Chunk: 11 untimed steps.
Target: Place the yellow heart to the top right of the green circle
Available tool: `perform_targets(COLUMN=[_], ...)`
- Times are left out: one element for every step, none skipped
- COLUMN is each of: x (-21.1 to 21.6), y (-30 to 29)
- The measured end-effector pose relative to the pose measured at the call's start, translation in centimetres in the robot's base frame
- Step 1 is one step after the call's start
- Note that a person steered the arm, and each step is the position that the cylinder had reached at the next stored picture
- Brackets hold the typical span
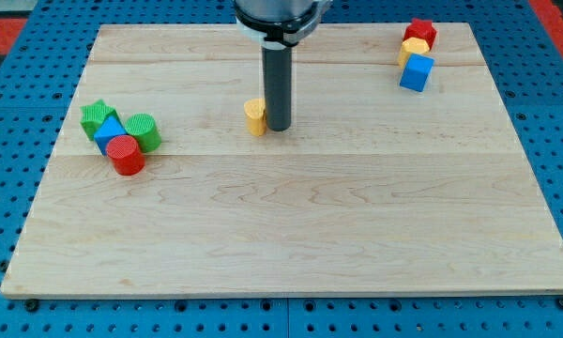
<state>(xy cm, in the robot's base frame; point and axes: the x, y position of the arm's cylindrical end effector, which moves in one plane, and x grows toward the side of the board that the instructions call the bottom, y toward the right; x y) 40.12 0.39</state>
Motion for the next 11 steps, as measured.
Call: perform_targets(x=[0.6,0.2,0.1,0.2,-0.1,-3.4,-4.6,-3.1,-2.9,-4.2,-5.5], y=[4.1,6.6,-2.5,-11.5,-5.6,-3.9,-6.6,-14.3,-1.3,10.3,20.4])
